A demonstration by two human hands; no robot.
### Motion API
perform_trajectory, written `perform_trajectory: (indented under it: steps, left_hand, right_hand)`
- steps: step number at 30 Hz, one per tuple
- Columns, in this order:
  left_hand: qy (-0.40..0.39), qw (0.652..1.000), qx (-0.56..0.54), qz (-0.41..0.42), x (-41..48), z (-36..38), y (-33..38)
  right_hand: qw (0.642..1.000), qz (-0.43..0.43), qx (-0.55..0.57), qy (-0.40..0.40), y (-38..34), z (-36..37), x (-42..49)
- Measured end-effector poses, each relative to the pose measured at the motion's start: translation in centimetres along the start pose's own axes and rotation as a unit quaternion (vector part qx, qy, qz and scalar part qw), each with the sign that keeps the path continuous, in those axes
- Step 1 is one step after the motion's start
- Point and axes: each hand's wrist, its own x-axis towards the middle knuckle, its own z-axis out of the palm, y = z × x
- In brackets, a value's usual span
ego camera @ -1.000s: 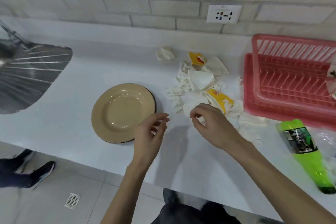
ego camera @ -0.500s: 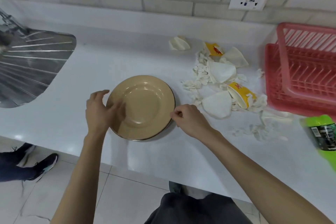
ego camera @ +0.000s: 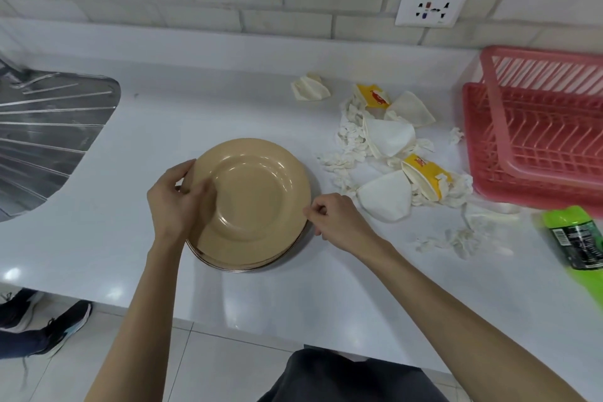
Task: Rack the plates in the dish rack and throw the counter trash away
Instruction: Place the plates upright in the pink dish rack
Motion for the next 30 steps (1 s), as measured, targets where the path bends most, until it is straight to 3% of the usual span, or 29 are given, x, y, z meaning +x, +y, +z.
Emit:
perform_trajectory:
  steps: [10, 17, 30]
  left_hand:
    - [-0.013, 0.997, -0.072, 0.026, 0.4, 1.5, 3.1]
    - [-0.140, 0.981, -0.130, 0.046, -1.9, 6.9, 6.4]
    - [-0.271, 0.949, -0.138, 0.086, -6.9, 19.7, 14.5]
  right_hand:
    - [0.988, 0.013, 0.146, 0.056, 0.4, -3.1, -0.5]
    - [0.951, 0.000, 0.279, 0.132, 2.0, -9.4, -2.1]
    - [0.931, -0.033, 0.252, 0.263, 7.3, -23.9, -8.0]
